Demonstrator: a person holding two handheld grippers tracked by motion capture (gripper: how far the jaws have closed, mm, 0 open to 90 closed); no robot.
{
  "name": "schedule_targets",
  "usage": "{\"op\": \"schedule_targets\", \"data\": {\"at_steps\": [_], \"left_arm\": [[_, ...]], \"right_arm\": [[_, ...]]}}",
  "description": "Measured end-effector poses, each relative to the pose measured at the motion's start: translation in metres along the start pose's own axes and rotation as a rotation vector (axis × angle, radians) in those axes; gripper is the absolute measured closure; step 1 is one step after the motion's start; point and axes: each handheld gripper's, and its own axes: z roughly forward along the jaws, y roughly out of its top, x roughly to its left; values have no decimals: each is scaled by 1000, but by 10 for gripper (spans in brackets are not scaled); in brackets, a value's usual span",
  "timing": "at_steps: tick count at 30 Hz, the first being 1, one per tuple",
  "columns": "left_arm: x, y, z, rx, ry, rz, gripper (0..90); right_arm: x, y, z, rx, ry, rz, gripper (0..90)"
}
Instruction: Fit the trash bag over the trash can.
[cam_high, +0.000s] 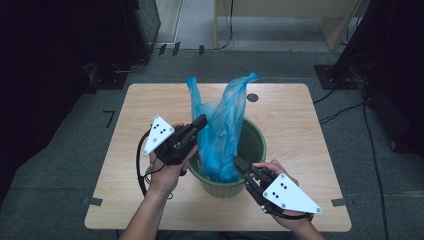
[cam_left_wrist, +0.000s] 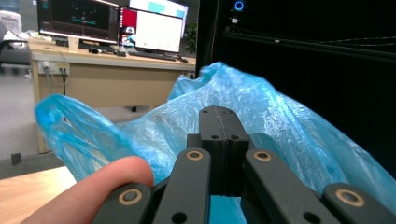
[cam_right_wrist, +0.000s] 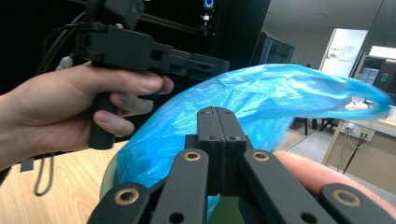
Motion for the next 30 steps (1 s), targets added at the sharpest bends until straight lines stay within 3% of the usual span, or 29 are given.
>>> {"op": "schedule_targets", "data": {"at_steps": [6, 11, 14, 20, 23, 25, 28, 29, 30], "left_arm": [[9, -11, -18, -27, 4, -34, 900], [7, -17, -29, -94, -16, -9, 900], [5, -17, -28, -92, -17, 7, 900], [8, -25, -25, -49, 45, 16, 898], [13, -27, -27, -50, 68, 4, 839], [15, -26, -28, -57, 93, 3, 722], [17, -23, -29, -81, 97, 5, 589], [16, -21, -28, -76, 108, 32, 569], [15, -20, -27, -72, 116, 46, 539]], "right_arm": [[2, -5, 1, 25, 11, -9, 900], [1, -7, 4, 53, 47, 2, 764], [-1, -4, 5, 55, 45, 28, 687], [-8, 6, 11, 71, 41, 104, 566], [-12, 14, 16, 85, 33, 127, 534], [-15, 18, 21, 96, 33, 142, 508], [-17, 19, 30, 141, 26, 190, 505], [-17, 19, 33, 167, 39, 210, 538], [-16, 18, 35, 191, 52, 218, 627]]}}
